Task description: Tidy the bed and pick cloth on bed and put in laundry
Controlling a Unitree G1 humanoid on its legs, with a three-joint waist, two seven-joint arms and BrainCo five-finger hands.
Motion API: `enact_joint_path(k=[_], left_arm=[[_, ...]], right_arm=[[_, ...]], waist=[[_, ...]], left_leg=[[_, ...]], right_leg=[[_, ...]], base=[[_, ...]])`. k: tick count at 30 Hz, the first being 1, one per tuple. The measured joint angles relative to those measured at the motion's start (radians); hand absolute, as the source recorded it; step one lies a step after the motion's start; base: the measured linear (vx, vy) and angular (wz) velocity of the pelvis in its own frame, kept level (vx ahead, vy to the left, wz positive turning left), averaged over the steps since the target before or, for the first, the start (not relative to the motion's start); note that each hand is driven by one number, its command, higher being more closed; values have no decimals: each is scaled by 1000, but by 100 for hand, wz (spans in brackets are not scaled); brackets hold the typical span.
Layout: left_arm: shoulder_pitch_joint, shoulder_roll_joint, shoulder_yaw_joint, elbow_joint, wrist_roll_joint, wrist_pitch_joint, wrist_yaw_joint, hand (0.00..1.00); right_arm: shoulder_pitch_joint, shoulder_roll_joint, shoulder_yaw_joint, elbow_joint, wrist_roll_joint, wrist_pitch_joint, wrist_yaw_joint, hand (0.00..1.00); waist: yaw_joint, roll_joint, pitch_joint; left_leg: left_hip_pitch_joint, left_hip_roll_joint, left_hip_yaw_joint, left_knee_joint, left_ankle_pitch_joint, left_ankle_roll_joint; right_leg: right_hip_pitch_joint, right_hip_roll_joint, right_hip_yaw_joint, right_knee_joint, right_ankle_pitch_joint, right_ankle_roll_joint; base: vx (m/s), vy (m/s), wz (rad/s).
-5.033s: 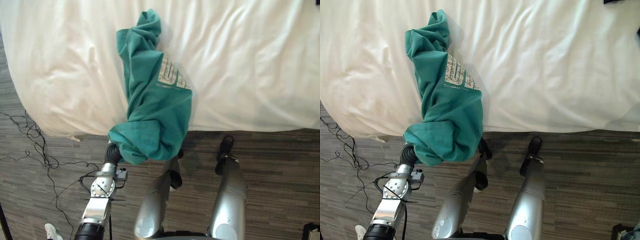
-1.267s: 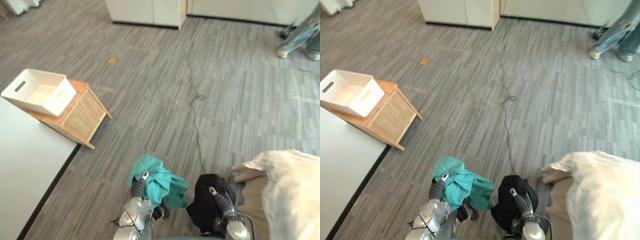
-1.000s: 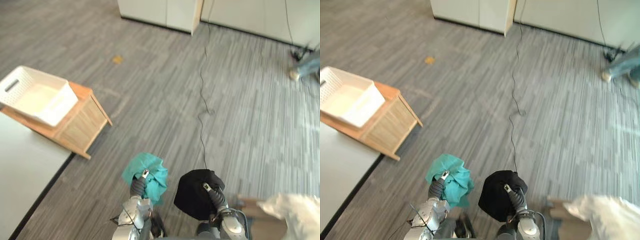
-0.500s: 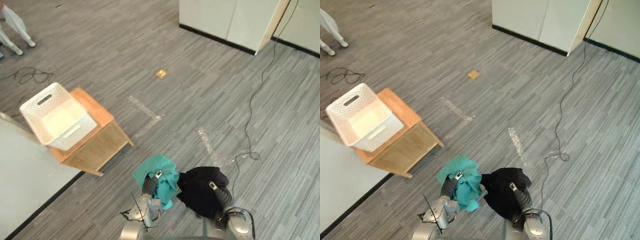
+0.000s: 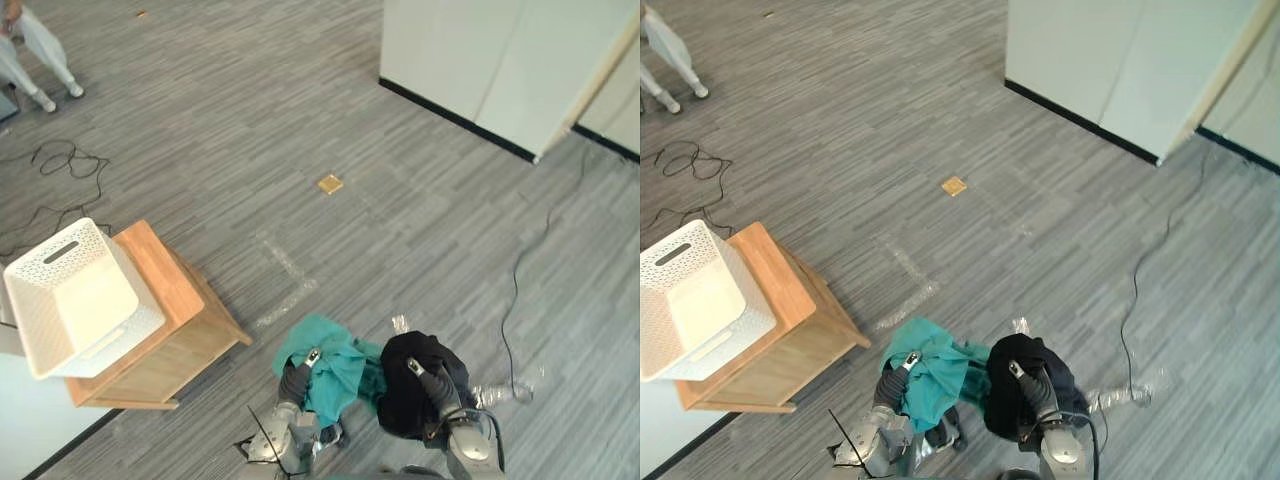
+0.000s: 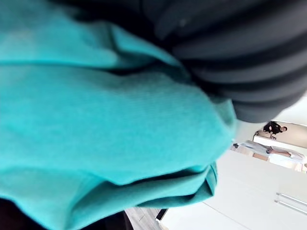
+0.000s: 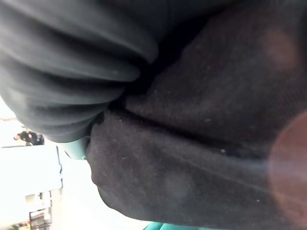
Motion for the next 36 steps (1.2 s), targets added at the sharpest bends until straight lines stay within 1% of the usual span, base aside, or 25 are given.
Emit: enact_joint_path(k=[1, 2, 3, 5, 7, 8, 9, 11, 12, 13, 15, 17, 19, 20, 21, 23, 24, 26, 27, 29, 30, 33, 34, 35, 36], left_arm=[[-5, 2, -2, 1, 0, 1, 1, 100], [-9, 6, -2, 2, 1, 3, 3, 100], [-12, 10, -3, 2, 8, 8, 6, 100], [-16, 17, -2, -2, 8, 6, 16, 100], [-22, 21, 2, -1, 9, -3, 25, 100], [-26, 20, 1, 2, 9, -5, 25, 100], [-38, 17, 0, 14, 14, -6, 25, 100], [-56, 22, 6, 34, 32, -14, 25, 100], [-54, 23, 13, 36, 33, -16, 27, 100], [-66, 8, 15, 94, 42, -7, 37, 100], [-50, -4, 39, 94, 48, -8, 42, 100], [-56, -2, 39, 91, 43, -13, 43, 100], [-54, -2, 38, 88, 39, -15, 42, 100], [-51, -2, 39, 84, 27, -16, 42, 100], [-41, -3, 39, 75, 26, -16, 40, 100], [-23, -3, 41, 41, 24, -17, 34, 100], [-15, -5, 60, 30, 24, -21, 24, 100], [-19, -5, 58, 18, 25, -21, 18, 100], [-20, -4, 58, 7, 26, -24, 14, 100], [-28, -5, 59, 9, 26, -24, 8, 100], [-21, -4, 72, 12, 26, -23, 10, 100], [19, -2, 76, 17, 27, -14, 11, 100], [42, 7, 69, 19, 29, -11, 11, 100], [43, 17, 67, 19, 31, -11, 12, 100], [36, 36, 69, 19, 36, -10, 16, 100]], right_arm=[[-1, 16, -11, 15, 0, 0, 0, 100], [2, 23, -18, 19, -1, 0, 0, 100], [11, 32, -21, 19, -1, 0, 0, 100], [24, 33, -24, 18, -3, -2, 5, 100], [19, 38, -28, 15, -2, -14, 3, 100], [13, 37, -31, 15, -1, -17, 3, 100], [3, 36, -39, 15, 2, -22, 0, 100], [20, 45, -59, 15, 5, -30, -15, 100], [36, 46, -58, 16, 5, -30, -19, 100], [17, 13, -65, 47, 5, -15, -23, 100], [-7, 0, -66, 57, 4, -9, -22, 100], [-9, -10, -55, 60, 4, -12, -19, 100], [3, -12, -42, 60, 5, -12, -18, 100], [10, -22, -16, 59, 6, -19, -16, 100], [10, -25, -7, 59, 6, -25, -15, 100], [-6, -37, 0, 60, 6, -36, -14, 100], [-17, -35, 11, 65, 6, -35, -14, 100], [-16, -40, 5, 66, 5, -36, -14, 100], [-18, -40, -6, 66, 5, -36, -15, 100], [-23, -39, -25, 66, 5, -35, -16, 100], [-28, -36, -27, 66, 6, -35, -16, 100], [-33, -31, -38, 65, 9, -35, -15, 100], [-25, -21, -43, 65, 15, -36, -14, 100], [-20, -16, -46, 65, 15, -36, -14, 100], [-20, 10, -49, 65, 15, -36, -12, 100]], waist=[[-20, -23, -3], [-35, -35, -2], [-47, -36, 0], [-58, -7, 3], [-69, 18, -3], [-69, 26, -2], [-69, 42, -8], [-73, 20, -22], [-73, 7, -24], [-64, 69, -24], [-66, 81, -26], [-68, 94, -13], [-65, 82, 5], [-56, 69, 23], [-43, 63, 23], [-29, 74, 18], [-23, 61, 12], [-34, 56, 8], [-48, 60, 6], [-41, 69, -3], [-38, 65, -12], [-36, 27, -28], [-45, 5, -41], [-48, -6, -49], [-61, -16, -59]], left_leg=[[52, -29, -52, -29, -18, -19], [87, -49, -86, -51, -21, -24], [177, -68, -150, -106, -22, -28], [304, -48, -236, -177, -22, -29], [367, -6, -288, -191, -20, -35], [383, 15, -294, -190, -19, -68], [398, 58, -313, -188, -29, -134], [429, 98, -340, -191, -59, -244], [455, 106, -348, -192, -81, -285], [485, 194, -361, -180, -71, -298], [464, 216, -387, -112, 24, -258], [275, 295, -433, 248, 125, -177], [207, 319, -371, 394, 106, -144], [156, 318, -263, 498, 79, -102], [131, 300, -186, 512, 73, -93], [80, 255, -49, 420, 99, -72], [84, 250, 3, 368, 104, -74], [94, 240, 164, 281, 61, -84], [120, 230, 313, 163, 33, -80], [156, 193, 443, 31, -3, -18], [172, 144, 421, -41, -29, 5], [223, 60, 327, -138, -25, 2], [283, 14, 245, -183, -24, 0], [293, 3, 210, -191, -25, -1], [303, 4, 139, -199, -26, -6]], right_leg=[[-98, -53, 8, 244, 153, 2], [-130, -85, -1, 344, 147, -10], [-164, -131, -38, 442, 111, -61], [-197, -141, -80, 407, 73, -111], [-304, -154, -83, 249, 28, -105], [-339, -149, -66, 161, 30, -103], [-379, -112, -16, -37, 60, -84], [-374, -88, 185, -475, 268, -37], [-371, -94, 238, -503, 368, -23], [-386, -32, 226, -357, 429, -54], [-390, -16, 198, -253, 338, -89], [-261, -16, 57, -259, 246, -131], [-167, -16, -2, -297, 220, -155], [-68, -15, -64, -356, 206, -147], [-33, -17, -91, -381, 201, -142], [0, -13, -148, -413, 187, -118], [14, -24, -181, -449, 183, -105], [56, -47, -314, -512, 189, -90], [84, -52, -400, -524, 193, -85], [120, -52, -513, -507, 183, -66], [155, -53, -583, -488, 174, -53], [190, -136, -595, -298, 153, -25], [158, -260, -552, -8, 186, -72], [123, -294, -505, 100, 191, -105], [40, -304, -400, 269, 136, -123]], base=[[760, -11, 127], [900, -100, 158], [751, -129, 151], [785, -223, 129], [725, -346, 110], [634, -416, 93], [617, -492, 100], [694, -608, 118], [652, -576, 96], [596, -545, 58], [515, -536, 49], [410, -440, 117], [261, -301, 116], [238, -306, 117], [218, -253, 117], [146, -81, 80], [257, -97, 127], [236, -91, 193], [134, -32, 245], [215, -3, 226], [338, 2, 193], [371, 17, 157], [323, 8, 126], [417, -78, 178], [328, -138, 127]])
